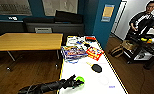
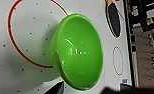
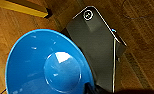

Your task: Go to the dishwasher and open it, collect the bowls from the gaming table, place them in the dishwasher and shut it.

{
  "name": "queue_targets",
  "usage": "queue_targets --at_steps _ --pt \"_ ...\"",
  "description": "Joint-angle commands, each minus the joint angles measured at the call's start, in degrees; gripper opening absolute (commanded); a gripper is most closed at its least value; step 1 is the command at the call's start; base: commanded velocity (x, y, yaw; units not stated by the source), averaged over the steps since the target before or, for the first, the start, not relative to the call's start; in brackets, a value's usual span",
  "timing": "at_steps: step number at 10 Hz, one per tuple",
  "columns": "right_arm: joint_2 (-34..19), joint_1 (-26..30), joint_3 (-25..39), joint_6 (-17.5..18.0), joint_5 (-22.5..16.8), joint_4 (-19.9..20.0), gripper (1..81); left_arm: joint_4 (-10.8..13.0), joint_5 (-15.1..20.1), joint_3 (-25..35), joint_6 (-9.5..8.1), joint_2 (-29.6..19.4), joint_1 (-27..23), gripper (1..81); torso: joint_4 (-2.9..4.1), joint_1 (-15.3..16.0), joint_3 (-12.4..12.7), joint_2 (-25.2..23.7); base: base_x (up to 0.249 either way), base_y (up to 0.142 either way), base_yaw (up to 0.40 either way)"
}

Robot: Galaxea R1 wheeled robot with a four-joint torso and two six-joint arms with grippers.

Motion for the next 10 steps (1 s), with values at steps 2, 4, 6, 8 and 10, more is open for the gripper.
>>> queue_targets --at_steps 2,4,6,8,10 --pt "-2.2 2.1 1.0 -0.2 -3.4 -0.9 1.0 0.5 4.1 -0.9 -8.15 1.9 -9.7 81.1 0.0 0.0 0.0 0.0 0.0 0.0 0.0" --pt "-2.2 2.1 1.0 -0.2 -3.3 -1.0 1.0 0.6 5.2 -2.0 -8.59 3.2 -10.7 81.1 0.0 0.0 0.0 0.0 0.0 0.0 0.0" --pt "-2.2 2.1 1.1 -0.3 -3.4 -1.0 1.0 2.3 5.2 -2.8 -8.59 4.1 -12.0 81.1 0.0 0.0 0.0 0.0 0.0 0.0 0.0" --pt "-2.2 2.0 1.1 -0.4 -3.4 -1.0 1.0 3.0 5.2 -2.8 -8.59 4.8 -12.3 81.1 0.0 0.0 0.0 0.0 0.0 0.0 0.0" --pt "-2.2 2.0 1.3 -0.4 -3.3 -1.2 1.0 3.4 5.2 -3.0 -8.41 6.2 -12.1 81.1 0.0 0.0 0.0 0.0 0.0 0.0 0.0"
